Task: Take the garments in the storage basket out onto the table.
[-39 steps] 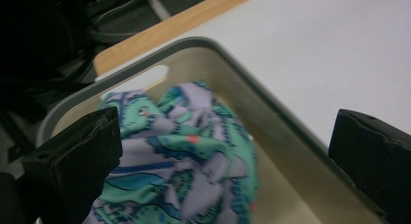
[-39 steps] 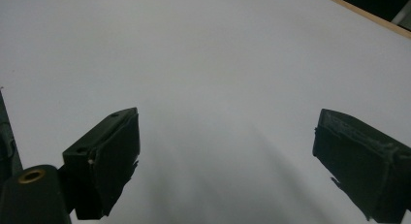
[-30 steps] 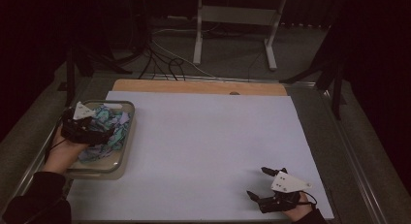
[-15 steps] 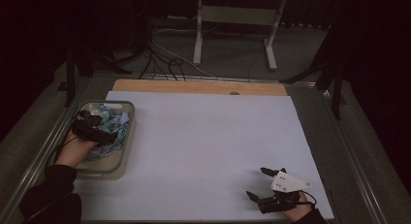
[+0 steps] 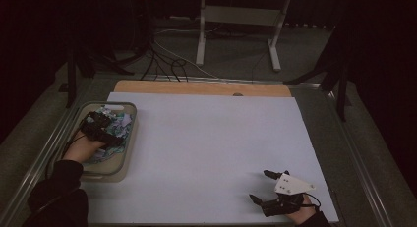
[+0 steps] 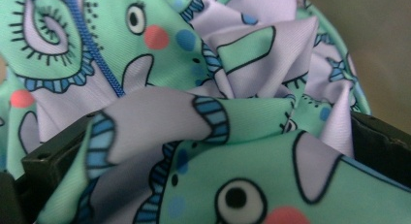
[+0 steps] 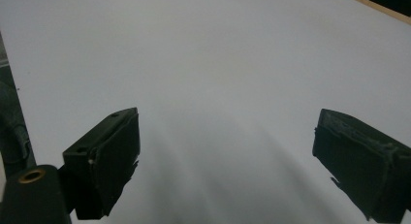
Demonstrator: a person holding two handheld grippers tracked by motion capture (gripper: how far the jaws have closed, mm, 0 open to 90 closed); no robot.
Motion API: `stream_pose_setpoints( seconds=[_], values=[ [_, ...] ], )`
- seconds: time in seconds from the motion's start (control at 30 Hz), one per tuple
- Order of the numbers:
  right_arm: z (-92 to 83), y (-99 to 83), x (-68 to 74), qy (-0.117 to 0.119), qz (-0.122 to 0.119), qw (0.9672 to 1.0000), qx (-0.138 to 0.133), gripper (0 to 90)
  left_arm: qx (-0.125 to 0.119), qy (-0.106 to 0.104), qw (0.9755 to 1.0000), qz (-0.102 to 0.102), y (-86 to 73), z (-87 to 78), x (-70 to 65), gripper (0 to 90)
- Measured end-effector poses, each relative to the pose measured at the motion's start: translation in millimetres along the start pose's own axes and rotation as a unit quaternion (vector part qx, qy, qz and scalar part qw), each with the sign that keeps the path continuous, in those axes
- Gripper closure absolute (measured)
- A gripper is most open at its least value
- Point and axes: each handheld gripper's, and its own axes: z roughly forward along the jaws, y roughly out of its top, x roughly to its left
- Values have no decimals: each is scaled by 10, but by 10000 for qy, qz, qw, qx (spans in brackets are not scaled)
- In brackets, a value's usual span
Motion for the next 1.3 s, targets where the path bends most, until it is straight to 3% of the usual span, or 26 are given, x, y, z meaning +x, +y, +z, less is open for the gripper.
stream_pose_setpoints(
  seconds=[0.27, 0.3, 0.37, 0.4, 0.63, 0.9, 0.93, 1.07, 1.1, 1.13, 1.3],
  values=[
    [6, 2, 4, 45, -8, 10000, 16, 100, 163, -102, 9997, -153, -1, 76, 42, 0],
    [6, 2, 4, 45, -8, 10000, 16, 100, 204, 30, 9998, -81, -21, 112, 38, 0],
    [3, 1, 5, 45, 7, 10000, 22, 100, 224, 18, 9997, -116, -28, 139, 24, 0],
    [0, 4, 7, 50, 43, 10000, 22, 100, 332, -15, 9991, -245, -18, 141, 35, 0],
    [8, 2, 5, 65, -1, 10000, 26, 101, 413, -254, 9976, -494, -36, 176, 91, 0],
    [11, 4, 8, 65, -7, 10000, 32, 101, 457, -368, 9968, -534, -33, 141, 65, 70],
    [6, 8, 16, 51, -14, 10000, 21, 101, 452, -403, 9970, -489, -27, 125, 51, 167],
    [3, 8, 11, 57, -20, 10000, 22, 101, 438, -519, 9969, -400, -21, 96, 29, 333],
    [3, 8, 11, 57, -20, 10000, 22, 101, 417, -549, 9970, -358, -19, 85, 17, 333],
    [6, 8, 16, 63, -14, 10000, 18, 102, 393, -611, 9970, -284, -18, 67, -8, 441],
    [8, 7, 16, 71, -41, 10000, 33, 102, 319, -543, 9980, -109, -32, 28, -42, 594]
  ],
)
